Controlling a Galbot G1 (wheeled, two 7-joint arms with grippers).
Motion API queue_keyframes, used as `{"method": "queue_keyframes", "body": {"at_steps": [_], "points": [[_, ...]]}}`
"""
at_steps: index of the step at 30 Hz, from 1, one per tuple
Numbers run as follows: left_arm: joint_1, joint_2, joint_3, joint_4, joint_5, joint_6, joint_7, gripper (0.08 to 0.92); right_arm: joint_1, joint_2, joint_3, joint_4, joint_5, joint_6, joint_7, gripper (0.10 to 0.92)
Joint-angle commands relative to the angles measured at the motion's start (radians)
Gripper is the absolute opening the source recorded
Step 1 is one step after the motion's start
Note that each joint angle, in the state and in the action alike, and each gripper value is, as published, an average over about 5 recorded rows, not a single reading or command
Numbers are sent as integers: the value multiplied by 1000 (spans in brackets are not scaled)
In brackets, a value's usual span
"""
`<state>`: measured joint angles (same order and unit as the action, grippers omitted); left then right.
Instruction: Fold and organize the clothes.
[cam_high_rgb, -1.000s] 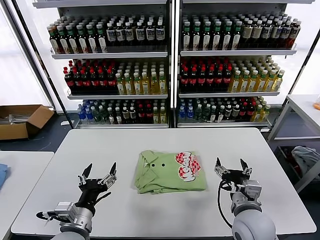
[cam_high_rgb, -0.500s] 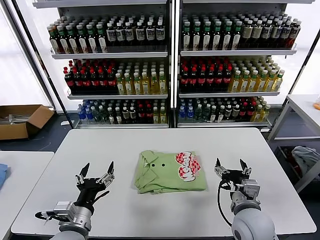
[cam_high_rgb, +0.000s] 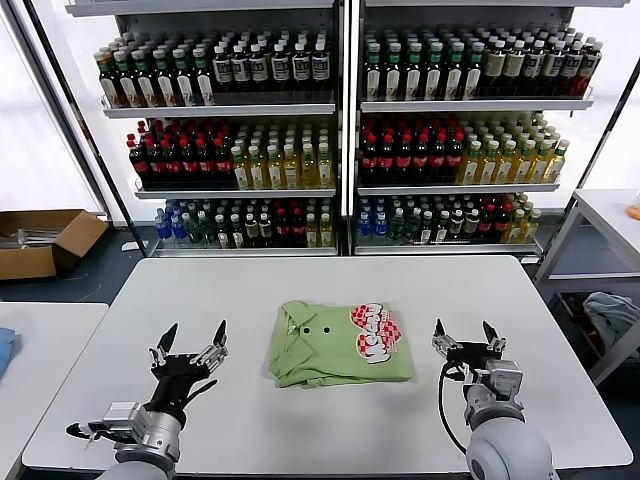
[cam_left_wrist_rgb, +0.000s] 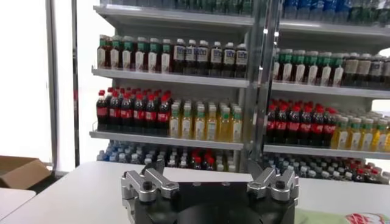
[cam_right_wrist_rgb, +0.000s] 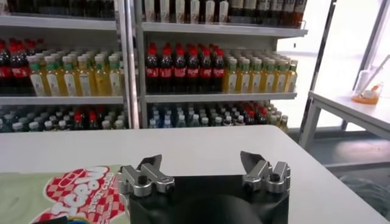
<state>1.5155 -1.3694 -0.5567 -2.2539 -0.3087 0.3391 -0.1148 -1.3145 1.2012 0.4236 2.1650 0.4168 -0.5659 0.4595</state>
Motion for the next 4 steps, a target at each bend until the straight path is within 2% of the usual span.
{"method": "queue_keyframes", "body": {"at_steps": [1, 4], "points": [[1, -6, 4, 3, -12, -20, 14, 823, -2, 0, 7, 1, -2, -1, -1, 823], [1, -7, 7, 2, -12, -20, 14, 823, -6, 0, 9, 3, -3, 0, -3, 823]]}}
